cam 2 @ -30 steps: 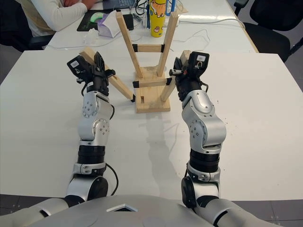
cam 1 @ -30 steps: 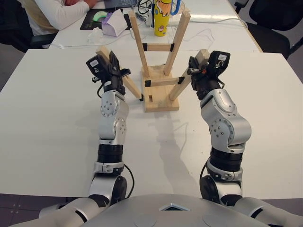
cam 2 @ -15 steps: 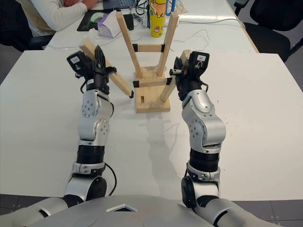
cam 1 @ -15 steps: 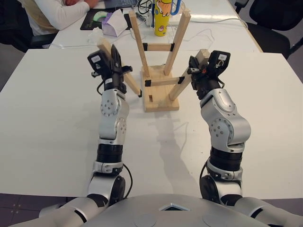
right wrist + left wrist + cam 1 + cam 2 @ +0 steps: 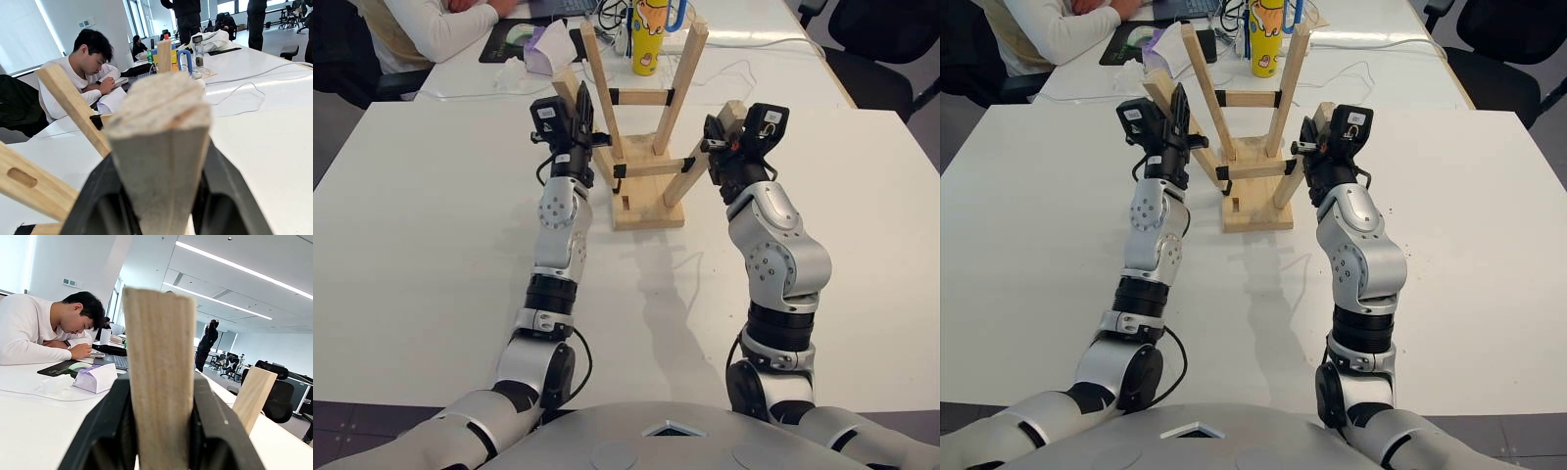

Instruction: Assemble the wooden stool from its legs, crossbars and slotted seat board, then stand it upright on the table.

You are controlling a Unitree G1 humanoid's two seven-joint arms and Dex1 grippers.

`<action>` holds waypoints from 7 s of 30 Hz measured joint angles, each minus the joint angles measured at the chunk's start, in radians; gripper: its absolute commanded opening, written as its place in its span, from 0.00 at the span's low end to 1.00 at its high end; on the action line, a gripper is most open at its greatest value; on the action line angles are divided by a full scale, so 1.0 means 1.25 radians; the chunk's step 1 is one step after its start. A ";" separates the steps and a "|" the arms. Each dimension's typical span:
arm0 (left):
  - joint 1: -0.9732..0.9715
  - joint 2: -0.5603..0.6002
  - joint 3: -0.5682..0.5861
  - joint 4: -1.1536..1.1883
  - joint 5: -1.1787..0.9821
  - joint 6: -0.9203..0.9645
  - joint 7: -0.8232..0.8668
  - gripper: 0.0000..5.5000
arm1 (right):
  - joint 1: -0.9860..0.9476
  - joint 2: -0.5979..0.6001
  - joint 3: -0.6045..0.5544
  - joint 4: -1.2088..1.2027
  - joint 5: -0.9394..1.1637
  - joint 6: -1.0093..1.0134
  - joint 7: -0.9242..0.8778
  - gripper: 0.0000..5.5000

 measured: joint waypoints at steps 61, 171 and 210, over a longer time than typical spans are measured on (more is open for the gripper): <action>0.089 -0.015 0.046 -0.350 -0.276 0.400 0.316 0.19 | 0.006 0.022 -0.007 0.003 -0.035 -0.025 -0.014 0.19; 0.084 -0.010 -0.046 -0.177 -0.189 0.154 0.286 0.19 | 0.015 0.015 -0.007 -0.023 -0.033 0.003 -0.005 0.19; 0.081 -0.010 -0.062 -0.101 -0.201 -0.024 0.293 0.19 | 0.011 -0.020 -0.007 -0.027 -0.020 0.024 0.035 0.19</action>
